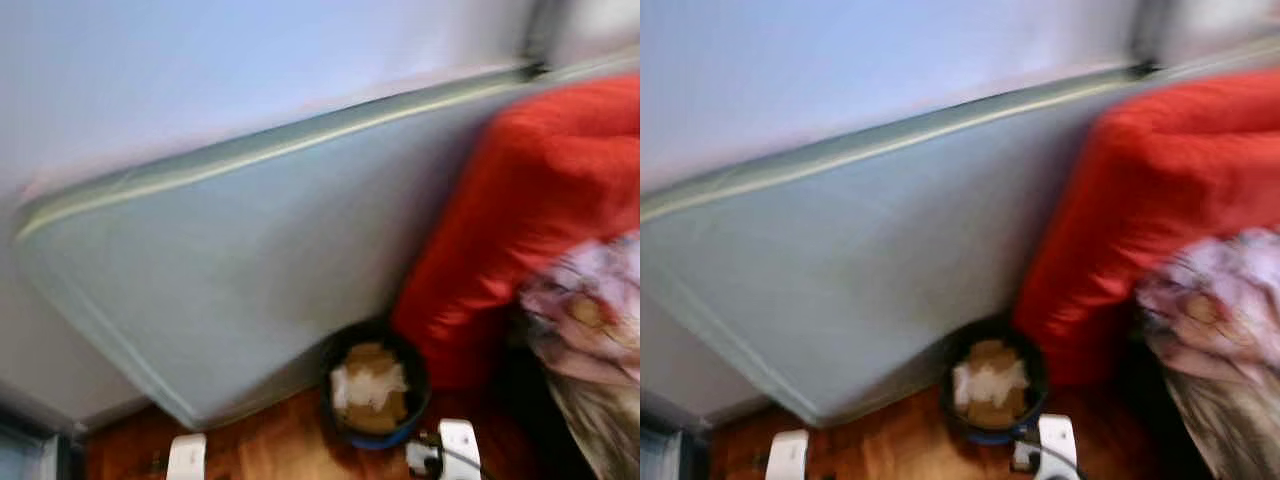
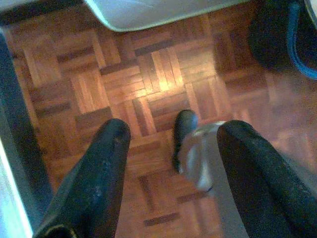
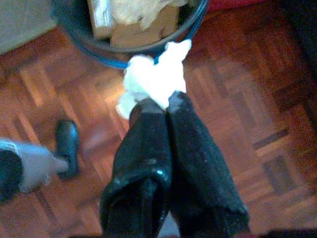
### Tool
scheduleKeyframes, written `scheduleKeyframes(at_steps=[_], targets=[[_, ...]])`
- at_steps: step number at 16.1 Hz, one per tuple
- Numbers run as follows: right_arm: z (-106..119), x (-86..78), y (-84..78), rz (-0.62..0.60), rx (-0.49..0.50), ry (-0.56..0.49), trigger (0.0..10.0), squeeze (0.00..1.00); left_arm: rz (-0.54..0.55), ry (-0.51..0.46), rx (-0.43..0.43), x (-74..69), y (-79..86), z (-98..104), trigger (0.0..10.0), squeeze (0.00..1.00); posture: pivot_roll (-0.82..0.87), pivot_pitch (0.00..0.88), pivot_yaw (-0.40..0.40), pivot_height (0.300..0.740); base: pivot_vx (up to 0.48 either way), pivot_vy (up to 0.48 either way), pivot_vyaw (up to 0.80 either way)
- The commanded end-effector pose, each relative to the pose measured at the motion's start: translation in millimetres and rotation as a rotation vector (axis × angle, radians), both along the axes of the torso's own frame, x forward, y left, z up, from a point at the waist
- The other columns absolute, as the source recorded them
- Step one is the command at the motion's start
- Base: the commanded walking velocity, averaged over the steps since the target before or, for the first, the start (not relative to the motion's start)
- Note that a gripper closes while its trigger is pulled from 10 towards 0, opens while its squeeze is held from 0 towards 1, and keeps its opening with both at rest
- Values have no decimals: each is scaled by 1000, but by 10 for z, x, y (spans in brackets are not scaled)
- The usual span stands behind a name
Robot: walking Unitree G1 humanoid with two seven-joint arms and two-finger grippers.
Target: Clean up the room
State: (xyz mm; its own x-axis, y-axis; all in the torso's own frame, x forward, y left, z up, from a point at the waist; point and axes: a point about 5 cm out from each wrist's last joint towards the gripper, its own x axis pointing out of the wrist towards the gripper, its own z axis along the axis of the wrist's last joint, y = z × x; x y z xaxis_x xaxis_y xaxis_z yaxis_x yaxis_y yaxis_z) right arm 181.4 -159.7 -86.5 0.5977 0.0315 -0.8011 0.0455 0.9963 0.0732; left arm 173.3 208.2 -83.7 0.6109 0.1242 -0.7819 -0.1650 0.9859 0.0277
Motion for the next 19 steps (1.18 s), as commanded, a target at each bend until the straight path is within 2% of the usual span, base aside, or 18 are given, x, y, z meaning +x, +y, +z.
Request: scheduleKeyframes(at_steps=[1, 2, 12, 19], targets=[[6, 16, 45, 3, 12, -6, 10000, 0, 12, 39, -2, -104, 21, -46, 10000, 0, 116, 54, -17, 740, 0, 0, 800], [8, 19, 46, 5, 12, -6, 10000, 0, 13, 37, -4, -103, 18, -46, 10000, 0, 117, 53, -20, 740, 0, 0, 800], [32, 64, -8, -8, 11, -20, 10000, 0, 27, 26, -26, -84, -26, -45, 10000, 0, 121, 46, -42, 740, 0, 0, 0], [27, 54, 4, -8, 16, -17, 10000, 0, 20, 31, -24, -84, -19, -45, 10000, 0, 125, 47, -29, 740, 0, 0, 0]])
